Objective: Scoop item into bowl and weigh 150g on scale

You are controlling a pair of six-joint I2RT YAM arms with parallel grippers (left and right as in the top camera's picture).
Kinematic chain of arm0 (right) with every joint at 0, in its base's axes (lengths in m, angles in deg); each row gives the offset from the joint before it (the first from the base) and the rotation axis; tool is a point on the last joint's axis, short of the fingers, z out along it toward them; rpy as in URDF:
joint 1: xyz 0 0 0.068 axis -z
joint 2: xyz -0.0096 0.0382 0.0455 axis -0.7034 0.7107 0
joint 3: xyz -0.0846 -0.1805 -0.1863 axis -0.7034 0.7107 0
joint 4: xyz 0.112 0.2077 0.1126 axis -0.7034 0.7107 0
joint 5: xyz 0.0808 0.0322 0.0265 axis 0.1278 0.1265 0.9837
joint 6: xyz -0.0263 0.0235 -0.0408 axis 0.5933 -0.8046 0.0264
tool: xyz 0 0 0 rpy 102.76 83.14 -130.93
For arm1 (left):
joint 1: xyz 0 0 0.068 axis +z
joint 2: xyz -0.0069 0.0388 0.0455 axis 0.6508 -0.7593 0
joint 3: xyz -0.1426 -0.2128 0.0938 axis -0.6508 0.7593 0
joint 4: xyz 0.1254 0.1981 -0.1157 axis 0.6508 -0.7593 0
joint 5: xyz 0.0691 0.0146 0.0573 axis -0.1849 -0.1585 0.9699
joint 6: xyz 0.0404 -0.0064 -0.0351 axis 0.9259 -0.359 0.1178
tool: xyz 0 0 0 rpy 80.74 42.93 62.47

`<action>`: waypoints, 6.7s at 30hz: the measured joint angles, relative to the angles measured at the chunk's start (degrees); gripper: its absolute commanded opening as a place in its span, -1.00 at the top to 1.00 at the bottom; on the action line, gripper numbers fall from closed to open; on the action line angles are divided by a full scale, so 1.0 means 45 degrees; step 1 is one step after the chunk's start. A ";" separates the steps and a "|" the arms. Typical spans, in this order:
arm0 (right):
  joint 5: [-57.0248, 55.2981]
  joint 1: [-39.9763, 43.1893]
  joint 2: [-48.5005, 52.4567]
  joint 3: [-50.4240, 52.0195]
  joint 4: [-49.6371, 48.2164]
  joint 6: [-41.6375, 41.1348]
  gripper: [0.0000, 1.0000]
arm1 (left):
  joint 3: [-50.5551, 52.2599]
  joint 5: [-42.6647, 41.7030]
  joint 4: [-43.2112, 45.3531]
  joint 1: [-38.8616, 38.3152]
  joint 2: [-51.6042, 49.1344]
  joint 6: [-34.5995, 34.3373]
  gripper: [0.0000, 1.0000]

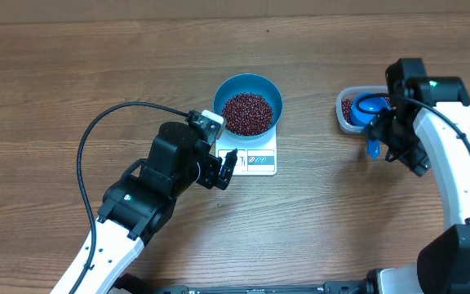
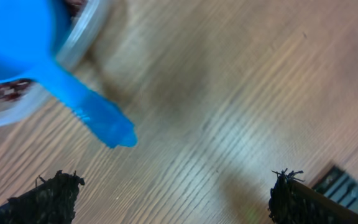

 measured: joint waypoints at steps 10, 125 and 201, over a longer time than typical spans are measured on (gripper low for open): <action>0.1515 0.0000 -0.0316 -0.1836 0.0112 0.3580 -1.00 | 0.0000 0.0000 0.0000 0.0000 0.0000 0.0000 -0.99; 0.1982 0.0015 -0.1457 -0.3570 0.1088 0.6844 -1.00 | 0.0000 0.0000 0.0005 0.0000 0.0000 0.0000 -0.99; 1.8277 0.8058 -0.1477 0.9311 -1.2298 1.1817 -1.00 | 0.0000 0.0000 0.0000 0.0000 -0.0049 0.0000 -0.99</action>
